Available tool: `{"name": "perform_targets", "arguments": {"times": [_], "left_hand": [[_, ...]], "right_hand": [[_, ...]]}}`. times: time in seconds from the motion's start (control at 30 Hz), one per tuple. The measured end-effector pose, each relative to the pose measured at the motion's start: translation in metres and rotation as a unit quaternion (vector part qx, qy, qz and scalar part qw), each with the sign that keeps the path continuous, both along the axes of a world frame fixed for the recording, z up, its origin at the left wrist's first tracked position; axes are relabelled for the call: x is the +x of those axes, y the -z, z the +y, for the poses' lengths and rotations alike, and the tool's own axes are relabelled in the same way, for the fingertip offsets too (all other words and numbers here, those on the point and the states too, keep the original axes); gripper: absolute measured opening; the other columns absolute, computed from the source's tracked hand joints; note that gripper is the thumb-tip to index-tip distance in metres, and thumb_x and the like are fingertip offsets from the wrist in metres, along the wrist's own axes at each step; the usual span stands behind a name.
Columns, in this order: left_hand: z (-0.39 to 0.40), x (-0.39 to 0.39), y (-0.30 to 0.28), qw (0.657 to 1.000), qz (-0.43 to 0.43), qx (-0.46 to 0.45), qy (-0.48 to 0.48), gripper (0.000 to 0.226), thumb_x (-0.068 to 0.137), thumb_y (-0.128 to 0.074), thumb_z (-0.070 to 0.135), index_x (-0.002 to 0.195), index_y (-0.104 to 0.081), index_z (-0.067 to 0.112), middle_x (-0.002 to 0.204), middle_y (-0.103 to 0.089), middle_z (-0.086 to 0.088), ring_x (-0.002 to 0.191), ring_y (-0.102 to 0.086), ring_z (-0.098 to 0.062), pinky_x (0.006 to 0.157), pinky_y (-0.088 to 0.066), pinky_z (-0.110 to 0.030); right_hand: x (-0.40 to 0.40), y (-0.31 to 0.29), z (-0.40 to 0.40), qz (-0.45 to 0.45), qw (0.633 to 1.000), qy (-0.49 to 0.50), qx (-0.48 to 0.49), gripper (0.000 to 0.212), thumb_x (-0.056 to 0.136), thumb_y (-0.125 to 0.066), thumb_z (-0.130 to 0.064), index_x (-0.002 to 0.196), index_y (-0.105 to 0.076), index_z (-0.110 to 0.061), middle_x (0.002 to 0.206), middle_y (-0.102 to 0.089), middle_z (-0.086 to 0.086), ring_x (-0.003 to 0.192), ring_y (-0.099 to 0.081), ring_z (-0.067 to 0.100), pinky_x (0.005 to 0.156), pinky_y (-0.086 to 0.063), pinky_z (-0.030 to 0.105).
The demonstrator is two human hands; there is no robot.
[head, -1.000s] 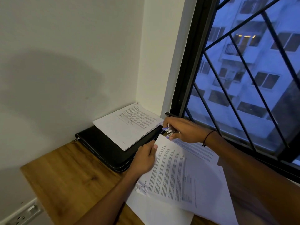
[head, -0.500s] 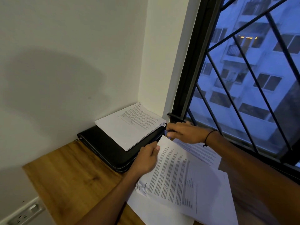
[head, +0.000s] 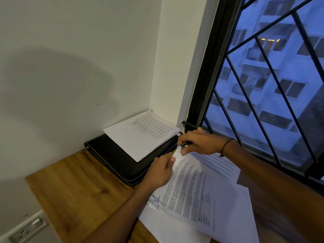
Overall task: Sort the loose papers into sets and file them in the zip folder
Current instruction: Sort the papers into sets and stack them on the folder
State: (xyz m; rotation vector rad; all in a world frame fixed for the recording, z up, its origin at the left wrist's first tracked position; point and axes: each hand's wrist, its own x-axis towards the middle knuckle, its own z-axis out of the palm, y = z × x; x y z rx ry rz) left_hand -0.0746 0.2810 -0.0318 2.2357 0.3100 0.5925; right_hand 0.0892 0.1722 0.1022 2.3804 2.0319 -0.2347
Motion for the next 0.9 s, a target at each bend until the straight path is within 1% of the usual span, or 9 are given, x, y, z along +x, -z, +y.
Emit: {"name": "perform_targets", "arguments": {"times": [0.07, 0.17, 0.27, 0.33, 0.4, 0.57, 0.63, 0.7, 0.9], "left_hand": [[0.001, 0.002, 0.002, 1.000, 0.008, 0.000, 0.003, 0.022, 0.110, -0.039, 0.034, 0.090, -0.049, 0.037, 0.075, -0.055, 0.016, 0.072, -0.055, -0.008, 0.060, -0.033, -0.017], [0.001, 0.004, 0.003, 1.000, 0.016, -0.005, -0.003, 0.030, 0.110, -0.038, 0.037, 0.081, -0.047, 0.038, 0.075, -0.054, 0.015, 0.078, -0.055, -0.013, 0.062, -0.035, -0.023], [0.001, 0.003, 0.003, 1.000, 0.010, -0.005, -0.005, 0.035, 0.110, -0.039, 0.035, 0.075, -0.045, 0.037, 0.073, -0.055, 0.014, 0.075, -0.055, -0.014, 0.063, -0.035, -0.028], [0.001, 0.003, 0.002, 1.000, 0.004, -0.001, -0.002, 0.032, 0.110, -0.040, 0.034, 0.078, -0.045, 0.035, 0.072, -0.055, 0.014, 0.070, -0.055, -0.010, 0.060, -0.035, -0.023], [0.000, 0.002, 0.001, 1.000, 0.005, 0.000, 0.001, 0.025, 0.110, -0.040, 0.033, 0.086, -0.049, 0.032, 0.071, -0.054, 0.014, 0.068, -0.053, -0.009, 0.058, -0.033, -0.018], [0.001, 0.003, 0.002, 1.000, -0.002, 0.020, -0.002, 0.023, 0.110, -0.040, 0.032, 0.094, -0.056, 0.027, 0.068, -0.053, 0.013, 0.063, -0.052, -0.007, 0.055, -0.029, -0.015], [0.001, 0.003, 0.002, 1.000, 0.002, 0.024, -0.003, 0.022, 0.110, -0.040, 0.032, 0.093, -0.053, 0.028, 0.068, -0.052, 0.012, 0.062, -0.052, -0.007, 0.052, -0.030, -0.015], [0.000, 0.003, 0.002, 1.000, 0.005, 0.026, -0.001, 0.020, 0.110, -0.039, 0.033, 0.092, -0.048, 0.032, 0.069, -0.052, 0.013, 0.062, -0.052, -0.007, 0.052, -0.031, -0.014], [0.000, 0.003, 0.000, 1.000, 0.008, 0.021, 0.002, 0.022, 0.110, -0.039, 0.033, 0.091, -0.049, 0.029, 0.069, -0.053, 0.013, 0.061, -0.053, -0.004, 0.053, -0.036, -0.012]], "right_hand": [[-0.001, -0.001, 0.000, -0.002, 1.000, -0.006, -0.002, 0.023, 0.099, -0.060, -0.044, 0.113, -0.063, -0.027, 0.105, -0.062, -0.008, 0.108, -0.051, 0.010, 0.098, -0.020, 0.033], [-0.002, -0.001, 0.001, 0.002, 1.000, -0.012, -0.011, 0.023, 0.099, -0.060, -0.045, 0.114, -0.063, -0.028, 0.107, -0.063, -0.009, 0.109, -0.052, 0.010, 0.101, -0.024, 0.035], [-0.003, -0.006, 0.002, -0.003, 1.000, -0.010, -0.015, 0.024, 0.099, -0.060, -0.044, 0.115, -0.064, -0.027, 0.107, -0.064, -0.007, 0.109, -0.052, 0.012, 0.100, -0.023, 0.035], [-0.002, -0.008, 0.002, -0.001, 1.000, -0.005, -0.022, 0.025, 0.099, -0.060, -0.043, 0.116, -0.064, -0.025, 0.109, -0.064, -0.007, 0.110, -0.052, 0.013, 0.099, -0.022, 0.034], [-0.001, -0.008, 0.003, -0.002, 1.000, -0.008, -0.029, 0.024, 0.099, -0.060, -0.045, 0.114, -0.064, -0.027, 0.110, -0.063, -0.009, 0.112, -0.052, 0.012, 0.103, -0.023, 0.035], [-0.003, -0.004, 0.008, -0.035, 0.999, -0.018, -0.027, 0.021, 0.099, -0.058, -0.047, 0.108, -0.066, -0.030, 0.104, -0.066, -0.013, 0.105, -0.054, 0.006, 0.102, -0.022, 0.041], [-0.003, -0.003, 0.010, -0.049, 0.998, -0.021, -0.025, 0.019, 0.101, -0.055, -0.046, 0.105, -0.066, -0.031, 0.101, -0.066, -0.014, 0.102, -0.053, 0.004, 0.102, -0.022, 0.044], [-0.004, -0.002, 0.011, -0.066, 0.997, -0.025, -0.033, 0.019, 0.102, -0.051, -0.044, 0.103, -0.065, -0.030, 0.102, -0.065, -0.011, 0.102, -0.051, 0.007, 0.101, -0.022, 0.045], [-0.007, -0.004, 0.012, -0.090, 0.994, -0.031, -0.048, 0.020, 0.104, -0.048, -0.040, 0.108, -0.063, -0.028, 0.110, -0.064, -0.006, 0.108, -0.049, 0.014, 0.100, -0.021, 0.044]]}}
